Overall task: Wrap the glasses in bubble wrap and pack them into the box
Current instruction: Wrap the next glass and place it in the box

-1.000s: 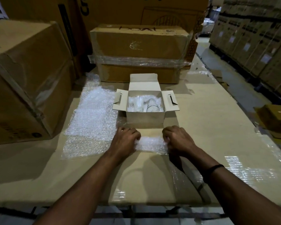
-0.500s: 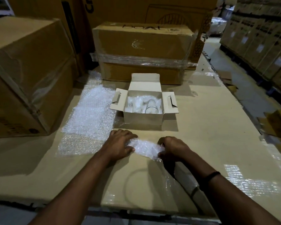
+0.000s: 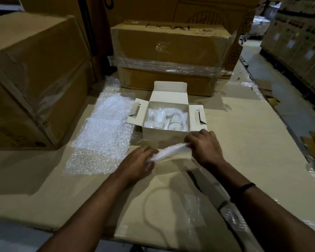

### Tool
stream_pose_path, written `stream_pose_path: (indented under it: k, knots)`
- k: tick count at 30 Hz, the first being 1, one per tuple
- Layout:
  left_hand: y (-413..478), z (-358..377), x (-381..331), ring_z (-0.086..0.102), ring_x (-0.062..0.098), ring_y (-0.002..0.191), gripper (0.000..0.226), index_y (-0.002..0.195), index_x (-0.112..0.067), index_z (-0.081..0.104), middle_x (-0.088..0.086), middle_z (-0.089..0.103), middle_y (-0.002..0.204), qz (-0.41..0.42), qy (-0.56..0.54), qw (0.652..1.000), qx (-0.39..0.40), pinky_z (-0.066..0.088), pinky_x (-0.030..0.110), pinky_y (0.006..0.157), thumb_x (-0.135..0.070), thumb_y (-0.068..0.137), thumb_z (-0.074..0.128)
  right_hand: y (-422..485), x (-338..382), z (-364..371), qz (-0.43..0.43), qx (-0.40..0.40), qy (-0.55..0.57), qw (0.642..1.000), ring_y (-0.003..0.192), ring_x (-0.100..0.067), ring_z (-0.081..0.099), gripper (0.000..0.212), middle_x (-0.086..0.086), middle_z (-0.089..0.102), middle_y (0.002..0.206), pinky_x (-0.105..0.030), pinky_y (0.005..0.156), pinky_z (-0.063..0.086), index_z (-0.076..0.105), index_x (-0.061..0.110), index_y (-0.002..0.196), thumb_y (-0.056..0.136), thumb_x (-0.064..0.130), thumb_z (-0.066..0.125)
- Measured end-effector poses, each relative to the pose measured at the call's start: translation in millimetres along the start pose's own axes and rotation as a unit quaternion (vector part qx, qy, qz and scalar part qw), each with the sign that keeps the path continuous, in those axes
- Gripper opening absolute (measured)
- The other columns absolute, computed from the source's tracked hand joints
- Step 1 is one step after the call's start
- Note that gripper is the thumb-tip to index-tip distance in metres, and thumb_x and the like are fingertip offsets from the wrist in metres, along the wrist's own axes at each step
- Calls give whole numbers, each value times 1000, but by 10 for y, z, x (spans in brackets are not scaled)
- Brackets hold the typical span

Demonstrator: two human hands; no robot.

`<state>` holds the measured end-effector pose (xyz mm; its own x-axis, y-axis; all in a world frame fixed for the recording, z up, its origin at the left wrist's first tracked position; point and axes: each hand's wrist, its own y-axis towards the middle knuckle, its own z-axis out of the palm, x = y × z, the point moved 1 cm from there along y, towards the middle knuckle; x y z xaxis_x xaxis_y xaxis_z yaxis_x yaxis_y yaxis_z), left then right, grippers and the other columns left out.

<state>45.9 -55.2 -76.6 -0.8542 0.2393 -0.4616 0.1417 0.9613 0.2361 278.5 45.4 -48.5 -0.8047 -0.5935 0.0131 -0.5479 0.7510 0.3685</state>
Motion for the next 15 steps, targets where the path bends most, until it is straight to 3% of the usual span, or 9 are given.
stream_pose_path:
  k: [4, 8, 10, 13, 15]
  knots:
    - [310, -37, -119, 60, 29, 99, 51, 126, -8, 61, 12, 62, 110, 121, 12, 988, -90, 54, 37, 79, 5, 77, 62, 410, -213, -287, 42, -105, 5, 994, 82, -35, 56, 18, -8, 64, 98, -36, 66, 38, 75, 19, 85, 71, 8, 77]
    - [735, -95, -328, 60, 31, 96, 47, 119, -5, 67, 14, 67, 108, 138, 30, 984, -105, 53, 42, 79, 8, 74, 68, 900, -396, -364, 127, -65, 39, 989, 85, -33, 60, 18, -10, 61, 105, -29, 64, 39, 75, 17, 96, 81, 6, 69]
    - [942, -109, -369, 58, 31, 100, 41, 118, -9, 69, 10, 67, 110, 134, 45, 987, -83, 48, 41, 82, 1, 78, 70, 1127, -510, -324, 117, -35, 66, 990, 85, -33, 62, 22, -12, 62, 102, -29, 68, 46, 75, 13, 95, 81, 0, 65]
    - [1184, -110, -335, 45, 23, 121, 36, 126, -21, 65, 2, 57, 131, 74, 34, 997, -4, 37, 38, 97, -11, 93, 57, 1356, -621, -268, 43, 22, 58, 997, 90, -31, 64, 25, -14, 65, 105, -30, 77, 51, 76, 9, 94, 78, -9, 66]
    - [1307, -104, -280, 45, 21, 126, 38, 125, -25, 65, -1, 54, 139, 49, 16, 997, 52, 39, 40, 103, -9, 93, 54, 1453, -631, -244, -9, 54, 47, 997, 96, -28, 64, 24, -13, 64, 111, -28, 80, 50, 75, 8, 95, 79, -8, 69]
